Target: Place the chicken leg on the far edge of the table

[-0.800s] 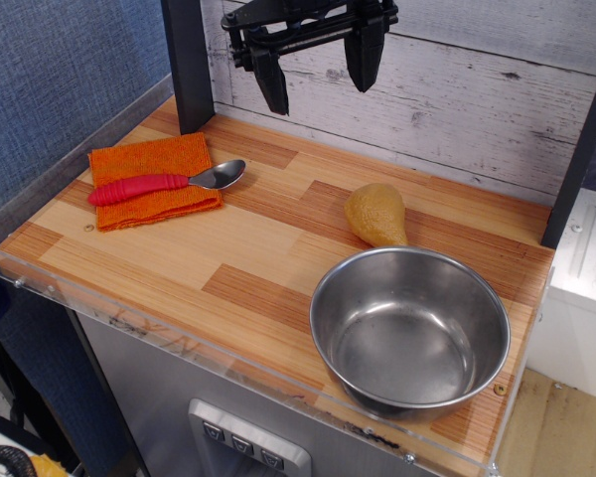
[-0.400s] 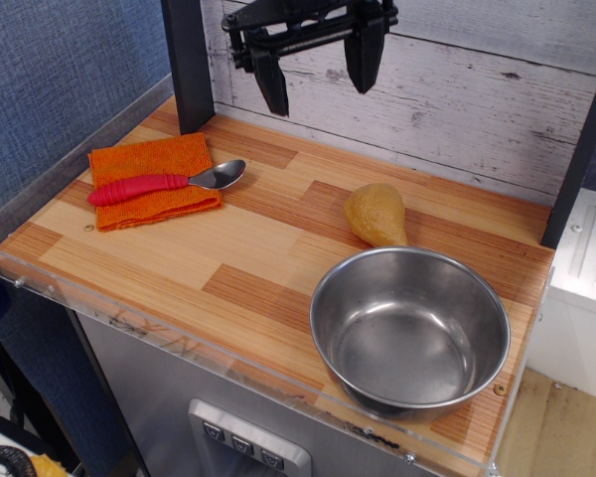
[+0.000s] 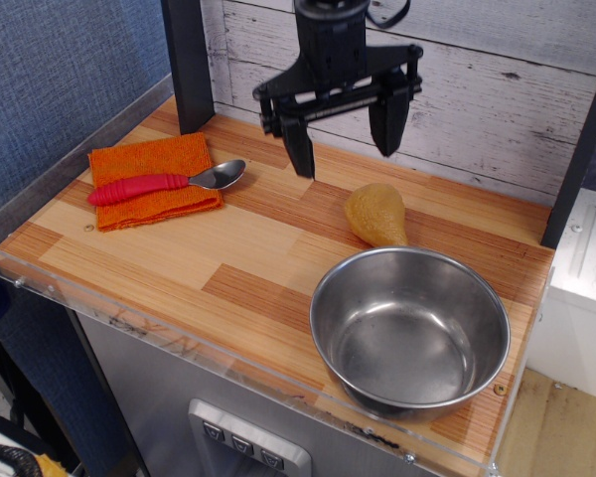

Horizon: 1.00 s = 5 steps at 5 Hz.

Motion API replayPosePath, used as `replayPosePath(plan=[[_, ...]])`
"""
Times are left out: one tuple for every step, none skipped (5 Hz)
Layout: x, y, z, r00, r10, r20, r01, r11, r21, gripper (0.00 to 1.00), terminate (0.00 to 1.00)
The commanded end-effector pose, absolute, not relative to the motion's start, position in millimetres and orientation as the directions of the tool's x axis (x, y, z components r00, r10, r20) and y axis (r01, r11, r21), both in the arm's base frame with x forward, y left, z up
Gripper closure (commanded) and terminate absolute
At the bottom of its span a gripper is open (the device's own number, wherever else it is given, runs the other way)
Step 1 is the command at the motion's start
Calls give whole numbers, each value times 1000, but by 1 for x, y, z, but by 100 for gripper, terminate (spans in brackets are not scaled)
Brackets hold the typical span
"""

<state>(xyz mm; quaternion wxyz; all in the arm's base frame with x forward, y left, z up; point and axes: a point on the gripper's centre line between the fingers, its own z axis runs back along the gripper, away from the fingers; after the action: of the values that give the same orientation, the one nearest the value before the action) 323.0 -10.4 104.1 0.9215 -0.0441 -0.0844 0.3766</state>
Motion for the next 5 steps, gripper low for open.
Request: replayPosePath(plan=[[324, -24, 84, 679, 720, 143, -698, 694, -177, 0, 0], [331, -28, 69, 675, 722, 153, -701, 692, -170, 0, 0], [340, -26, 56, 660, 737, 144, -720, 676, -160, 0, 0], [352, -23, 43, 644, 750, 149, -737, 661, -142, 0, 0], [361, -23, 32, 634, 760, 144, -749, 649, -133, 0, 0]])
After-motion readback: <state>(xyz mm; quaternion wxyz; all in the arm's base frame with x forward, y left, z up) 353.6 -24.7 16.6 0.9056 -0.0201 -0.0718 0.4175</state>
